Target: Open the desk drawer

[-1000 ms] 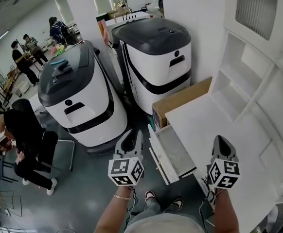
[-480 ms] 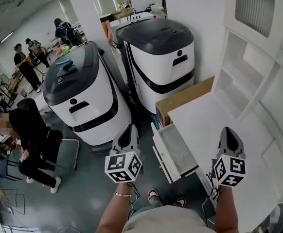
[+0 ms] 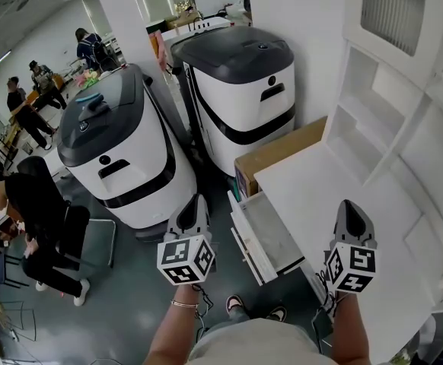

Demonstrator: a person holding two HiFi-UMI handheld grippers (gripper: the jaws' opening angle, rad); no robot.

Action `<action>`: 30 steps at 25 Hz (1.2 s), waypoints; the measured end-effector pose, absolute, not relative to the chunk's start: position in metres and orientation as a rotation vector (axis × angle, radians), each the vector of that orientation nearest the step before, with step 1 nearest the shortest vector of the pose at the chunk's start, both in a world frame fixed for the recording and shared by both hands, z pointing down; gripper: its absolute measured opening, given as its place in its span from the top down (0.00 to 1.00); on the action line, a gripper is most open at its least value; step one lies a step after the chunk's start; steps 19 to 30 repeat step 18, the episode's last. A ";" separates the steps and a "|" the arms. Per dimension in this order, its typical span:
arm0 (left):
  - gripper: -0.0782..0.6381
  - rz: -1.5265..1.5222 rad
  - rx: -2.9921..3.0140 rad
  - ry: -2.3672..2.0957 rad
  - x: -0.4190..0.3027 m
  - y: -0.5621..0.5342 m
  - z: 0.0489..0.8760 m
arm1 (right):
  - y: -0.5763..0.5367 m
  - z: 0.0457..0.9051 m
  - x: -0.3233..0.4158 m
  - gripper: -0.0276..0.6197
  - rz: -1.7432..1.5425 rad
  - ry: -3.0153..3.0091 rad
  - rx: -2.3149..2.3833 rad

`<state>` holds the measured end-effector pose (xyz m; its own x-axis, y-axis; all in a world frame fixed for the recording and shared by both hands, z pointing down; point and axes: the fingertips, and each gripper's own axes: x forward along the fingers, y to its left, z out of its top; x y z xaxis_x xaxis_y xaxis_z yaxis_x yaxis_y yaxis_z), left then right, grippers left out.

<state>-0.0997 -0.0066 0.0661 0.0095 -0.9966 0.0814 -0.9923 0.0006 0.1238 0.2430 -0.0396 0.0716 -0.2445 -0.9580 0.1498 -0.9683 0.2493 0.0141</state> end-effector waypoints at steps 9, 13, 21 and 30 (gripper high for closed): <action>0.86 0.003 2.127 -2.118 -0.102 -0.004 0.072 | -0.035 0.073 0.242 0.95 0.135 -2.365 1.854; 0.86 0.021 2.138 -2.122 -0.102 -0.004 0.070 | -0.034 0.072 0.241 0.95 0.138 -2.358 1.856; 0.86 0.013 2.134 -2.114 -0.104 -0.004 0.070 | -0.033 0.072 0.239 0.95 0.138 -2.349 1.860; 0.86 0.013 2.134 -2.114 -0.104 -0.004 0.070 | -0.033 0.072 0.239 0.95 0.138 -2.349 1.860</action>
